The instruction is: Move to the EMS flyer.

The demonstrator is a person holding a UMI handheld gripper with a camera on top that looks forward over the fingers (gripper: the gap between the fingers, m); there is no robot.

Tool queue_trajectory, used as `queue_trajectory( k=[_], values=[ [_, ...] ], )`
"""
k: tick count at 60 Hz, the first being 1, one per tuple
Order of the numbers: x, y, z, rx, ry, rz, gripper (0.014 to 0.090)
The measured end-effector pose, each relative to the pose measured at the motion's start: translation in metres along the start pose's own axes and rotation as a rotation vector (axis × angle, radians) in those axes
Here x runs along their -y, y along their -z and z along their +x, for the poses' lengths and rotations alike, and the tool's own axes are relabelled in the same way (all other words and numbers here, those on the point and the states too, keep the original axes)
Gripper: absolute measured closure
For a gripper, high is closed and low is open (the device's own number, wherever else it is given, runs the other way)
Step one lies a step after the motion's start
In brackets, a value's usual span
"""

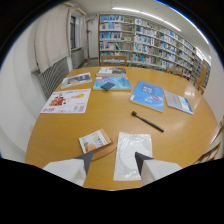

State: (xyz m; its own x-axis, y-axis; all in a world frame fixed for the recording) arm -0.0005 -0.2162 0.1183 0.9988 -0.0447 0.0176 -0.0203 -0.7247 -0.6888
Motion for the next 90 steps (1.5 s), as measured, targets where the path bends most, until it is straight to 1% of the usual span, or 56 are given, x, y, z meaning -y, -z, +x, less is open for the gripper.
queue_trajectory(
  k=[13,21,37,52,62,78,90],
  values=[
    [0.007,-0.002,-0.012,-0.002,0.000,0.010,0.0213],
    [0.015,-0.009,-0.034,0.020,0.001,0.010,0.0207],
    [0.047,-0.044,-0.123,0.076,0.027,0.001,0.0209],
    [0.086,-0.090,-0.211,0.119,0.044,0.010,0.0211],
    [0.108,-0.126,-0.253,0.131,0.051,0.016,0.0215],
    [0.139,-0.194,-0.282,0.098,0.046,0.015,0.0212],
    [0.157,-0.250,-0.295,0.076,0.053,-0.018,0.0212]
  ],
)
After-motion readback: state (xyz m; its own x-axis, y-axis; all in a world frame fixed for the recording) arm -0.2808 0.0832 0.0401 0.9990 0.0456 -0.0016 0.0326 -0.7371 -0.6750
